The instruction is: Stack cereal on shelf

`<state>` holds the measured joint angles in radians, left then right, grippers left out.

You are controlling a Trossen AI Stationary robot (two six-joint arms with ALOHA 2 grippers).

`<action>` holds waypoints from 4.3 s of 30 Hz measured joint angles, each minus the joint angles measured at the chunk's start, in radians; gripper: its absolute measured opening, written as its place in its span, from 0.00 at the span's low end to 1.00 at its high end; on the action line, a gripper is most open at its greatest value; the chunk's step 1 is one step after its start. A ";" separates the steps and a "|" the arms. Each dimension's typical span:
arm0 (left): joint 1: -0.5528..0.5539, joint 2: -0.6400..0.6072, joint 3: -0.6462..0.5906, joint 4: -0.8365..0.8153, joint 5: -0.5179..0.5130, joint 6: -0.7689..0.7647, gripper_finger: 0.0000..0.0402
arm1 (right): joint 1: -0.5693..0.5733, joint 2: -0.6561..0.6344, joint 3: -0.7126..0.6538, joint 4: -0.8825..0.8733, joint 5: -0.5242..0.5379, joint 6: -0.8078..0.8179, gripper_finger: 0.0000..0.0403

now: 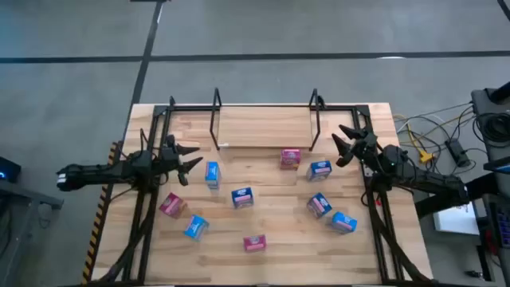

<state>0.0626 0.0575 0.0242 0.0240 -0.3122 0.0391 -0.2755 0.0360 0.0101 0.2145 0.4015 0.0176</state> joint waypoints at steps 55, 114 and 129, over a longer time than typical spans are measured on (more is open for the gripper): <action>0.000 0.000 0.000 0.000 0.000 0.000 0.40 | 0.000 0.000 0.000 0.000 0.000 -0.001 0.56; -0.001 0.148 0.000 0.867 0.042 -0.178 0.40 | 0.000 1.232 1.225 -0.820 -0.288 0.020 0.56; -0.001 0.148 0.015 1.074 0.048 -0.020 0.40 | 0.007 1.376 1.339 -1.125 -0.354 -0.146 0.56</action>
<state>0.0616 0.2054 0.0389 1.0985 -0.2643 0.0189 -0.2681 1.4123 1.3489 -0.9101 0.0477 -0.1283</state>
